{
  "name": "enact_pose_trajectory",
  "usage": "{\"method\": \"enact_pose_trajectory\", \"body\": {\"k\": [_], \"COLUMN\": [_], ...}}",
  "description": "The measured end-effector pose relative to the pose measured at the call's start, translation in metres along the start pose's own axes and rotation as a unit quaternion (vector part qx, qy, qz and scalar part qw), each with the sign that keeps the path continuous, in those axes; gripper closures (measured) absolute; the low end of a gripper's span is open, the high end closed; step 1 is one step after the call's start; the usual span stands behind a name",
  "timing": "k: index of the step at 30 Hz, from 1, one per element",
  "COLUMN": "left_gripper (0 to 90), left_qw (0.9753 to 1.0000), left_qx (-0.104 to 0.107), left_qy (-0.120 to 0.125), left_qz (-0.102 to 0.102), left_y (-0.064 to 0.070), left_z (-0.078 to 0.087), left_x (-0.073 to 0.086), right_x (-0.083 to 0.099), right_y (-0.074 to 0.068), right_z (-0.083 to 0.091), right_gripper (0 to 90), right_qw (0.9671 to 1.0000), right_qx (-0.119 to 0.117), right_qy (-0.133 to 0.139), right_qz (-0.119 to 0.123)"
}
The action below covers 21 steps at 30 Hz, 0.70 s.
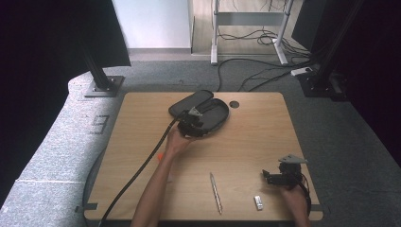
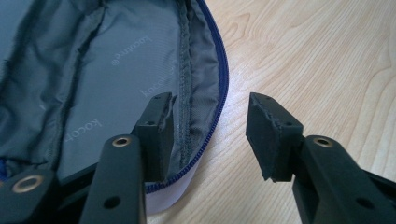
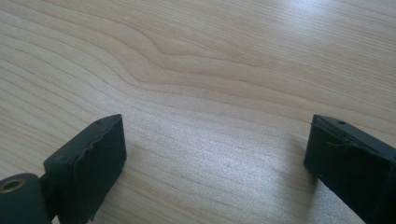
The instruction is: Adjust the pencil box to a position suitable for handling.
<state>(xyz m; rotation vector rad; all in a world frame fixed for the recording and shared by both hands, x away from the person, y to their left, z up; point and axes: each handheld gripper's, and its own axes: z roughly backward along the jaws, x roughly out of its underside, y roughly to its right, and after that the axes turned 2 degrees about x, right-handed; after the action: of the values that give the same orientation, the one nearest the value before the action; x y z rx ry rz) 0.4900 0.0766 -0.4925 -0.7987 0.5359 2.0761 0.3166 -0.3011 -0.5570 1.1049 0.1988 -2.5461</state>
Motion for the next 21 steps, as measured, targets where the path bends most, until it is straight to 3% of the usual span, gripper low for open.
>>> {"method": "enact_pose_trajectory", "body": {"k": [13,16,18,21], "left_gripper": [61.4,66.4,77.2,83.0], "left_qw": [0.9993,0.9990,0.9987,0.9989], "left_qx": [-0.024,-0.028,-0.030,-0.028], "left_qy": [-0.025,-0.029,-0.031,-0.027], "left_qz": [-0.011,-0.020,-0.028,-0.027], "left_y": [-0.004,-0.002,0.000,0.001], "left_z": [-0.020,-0.022,-0.023,-0.023], "left_x": [0.009,0.011,0.011,0.011], "right_x": [0.000,0.000,0.000,0.000], "right_y": [0.000,0.000,0.000,0.000], "right_z": [0.000,0.000,0.000,0.000], "right_gripper": [4.7,4.7,4.8,4.8], "right_qw": [1.0000,1.0000,1.0000,1.0000], "right_qx": [0.000,0.000,-0.002,-0.002], "right_qy": [-0.001,-0.001,0.000,0.001], "right_qz": [0.000,0.000,0.000,0.001]}}
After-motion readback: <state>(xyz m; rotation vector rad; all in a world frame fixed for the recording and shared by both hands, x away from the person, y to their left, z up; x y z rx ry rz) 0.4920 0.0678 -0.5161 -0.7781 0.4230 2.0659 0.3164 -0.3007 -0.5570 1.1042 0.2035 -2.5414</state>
